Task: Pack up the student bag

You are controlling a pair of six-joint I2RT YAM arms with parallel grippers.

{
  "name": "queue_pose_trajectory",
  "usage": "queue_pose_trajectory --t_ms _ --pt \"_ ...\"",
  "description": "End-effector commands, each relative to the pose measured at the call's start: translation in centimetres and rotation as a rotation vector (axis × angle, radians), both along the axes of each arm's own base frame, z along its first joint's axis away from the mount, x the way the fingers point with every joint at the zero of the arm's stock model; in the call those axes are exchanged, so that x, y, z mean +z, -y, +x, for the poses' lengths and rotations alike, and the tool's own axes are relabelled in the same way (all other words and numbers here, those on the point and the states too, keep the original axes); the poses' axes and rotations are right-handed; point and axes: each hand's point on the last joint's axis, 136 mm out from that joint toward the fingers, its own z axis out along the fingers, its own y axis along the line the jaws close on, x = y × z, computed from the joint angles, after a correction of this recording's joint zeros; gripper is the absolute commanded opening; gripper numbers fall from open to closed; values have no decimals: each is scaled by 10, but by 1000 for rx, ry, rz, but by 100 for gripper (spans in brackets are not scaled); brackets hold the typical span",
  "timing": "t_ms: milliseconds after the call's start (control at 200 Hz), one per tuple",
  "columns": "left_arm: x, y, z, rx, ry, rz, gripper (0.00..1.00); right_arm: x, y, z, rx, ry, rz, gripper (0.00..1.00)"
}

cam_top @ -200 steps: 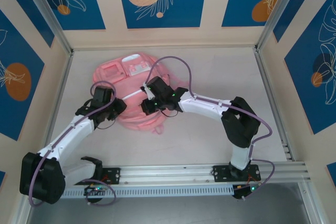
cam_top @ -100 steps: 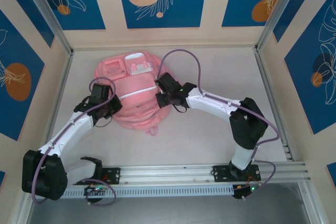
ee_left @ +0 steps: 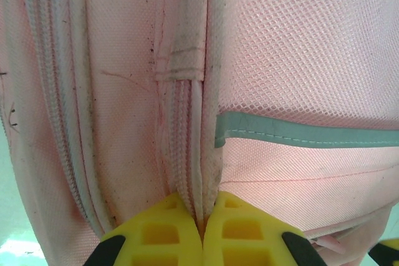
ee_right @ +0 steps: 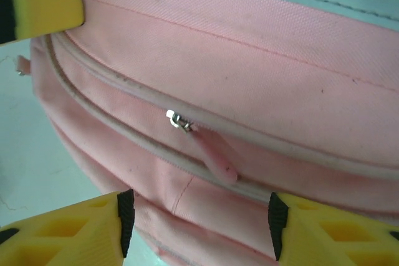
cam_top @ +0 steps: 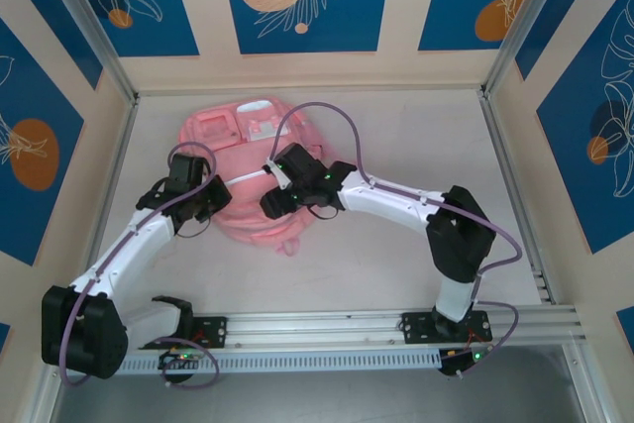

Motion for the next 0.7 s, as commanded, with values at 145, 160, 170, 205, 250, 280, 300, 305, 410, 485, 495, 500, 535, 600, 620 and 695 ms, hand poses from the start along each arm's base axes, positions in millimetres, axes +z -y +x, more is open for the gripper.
queue_pose_trajectory --t_ms 145,160,170,205,250,280,300,305,410,485,495,500,535,600,620,695 --pt "27 10 5 -50 67 -52 0 -7 -17 12 0 -24 0 56" --pt "27 10 5 -50 68 -53 0 -8 -18 11 1 -28 -1 56" --pt "27 10 6 -50 68 -53 0 -9 -19 11 3 -31 -1 56" --pt "28 11 6 -51 69 -57 0 -10 -20 10 8 -41 -1 55" --pt "29 12 6 -53 72 -62 0 -14 -22 8 10 -52 -2 53" --pt "29 12 7 -55 73 -63 0 -15 -24 7 13 -58 -2 51" --pt "30 12 7 -54 75 -65 0 -16 -24 7 13 -60 0 49" --pt "30 12 7 -55 75 -65 0 -17 -25 6 14 -62 -2 49" --pt "32 13 8 -57 80 -71 0 -20 -30 3 24 -67 -10 36" --pt "33 14 9 -59 81 -73 0 -21 -34 -1 36 -57 -19 30" --pt "33 14 9 -59 81 -72 0 -22 -34 -1 37 -56 -22 30" --pt "33 14 9 -59 81 -73 0 -21 -35 -1 38 -55 -21 29" --pt "32 14 9 -60 80 -74 0 -23 -36 -1 38 -49 -29 29" --pt "32 15 9 -60 80 -76 0 -25 -36 0 34 -40 -45 28" --pt "32 15 9 -60 81 -76 0 -26 -36 1 31 -35 -52 28" --pt "32 14 9 -59 81 -75 0 -27 -35 5 21 -14 -75 23"
